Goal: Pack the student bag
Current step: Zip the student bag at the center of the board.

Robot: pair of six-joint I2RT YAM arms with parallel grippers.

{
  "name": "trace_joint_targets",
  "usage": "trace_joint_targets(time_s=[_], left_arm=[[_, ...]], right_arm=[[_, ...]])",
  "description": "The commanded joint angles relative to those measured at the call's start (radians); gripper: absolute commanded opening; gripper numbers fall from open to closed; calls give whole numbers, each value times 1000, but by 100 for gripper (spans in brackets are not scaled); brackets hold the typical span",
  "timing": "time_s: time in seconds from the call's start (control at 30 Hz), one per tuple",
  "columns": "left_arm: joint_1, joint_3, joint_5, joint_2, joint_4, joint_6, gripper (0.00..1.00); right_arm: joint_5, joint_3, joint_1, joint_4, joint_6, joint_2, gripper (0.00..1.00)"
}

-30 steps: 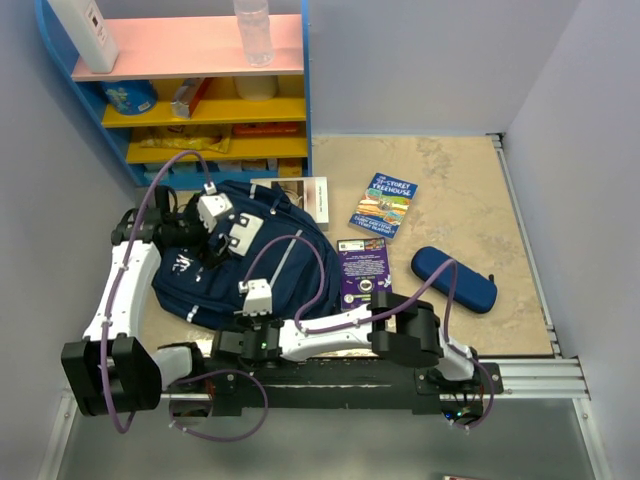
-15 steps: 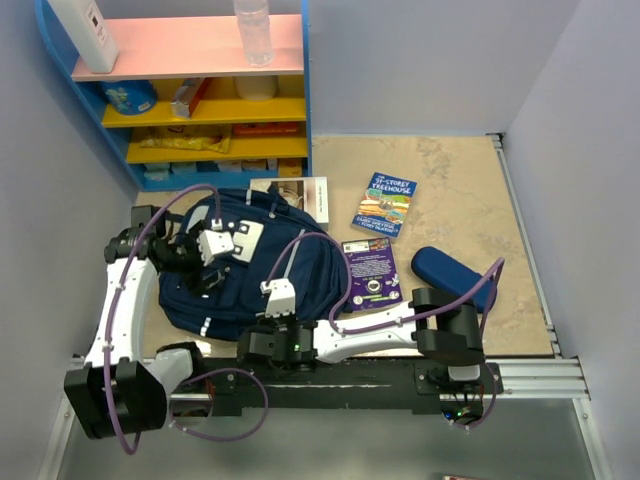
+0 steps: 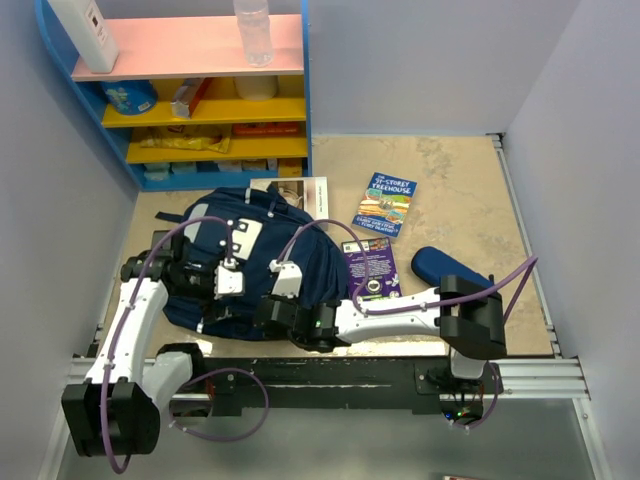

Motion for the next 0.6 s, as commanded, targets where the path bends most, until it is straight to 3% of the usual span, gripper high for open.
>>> trace_joint_targets(time_s=[0.0, 0.17, 0.27, 0.3, 0.33, 0.57], left_arm=[[-30, -13, 115, -14, 73, 53, 98], [-100, -46, 107, -25, 160, -10, 92], [-129, -79, 82, -30, 222, -45, 65], [-134, -80, 84, -27, 233, -51, 51], [-142, -83, 84, -25, 233, -58, 47], [-153, -82, 56, 3, 224, -55, 40]], right_arm=[[-38, 50, -23, 108, -40, -39, 0], [-64, 70, -35, 92, -38, -31, 0], [-69, 67, -41, 91, -37, -47, 0], [-72, 64, -42, 91, -34, -47, 0], [-75, 63, -47, 89, -32, -51, 0], [-98, 35, -70, 108, -14, -73, 0]])
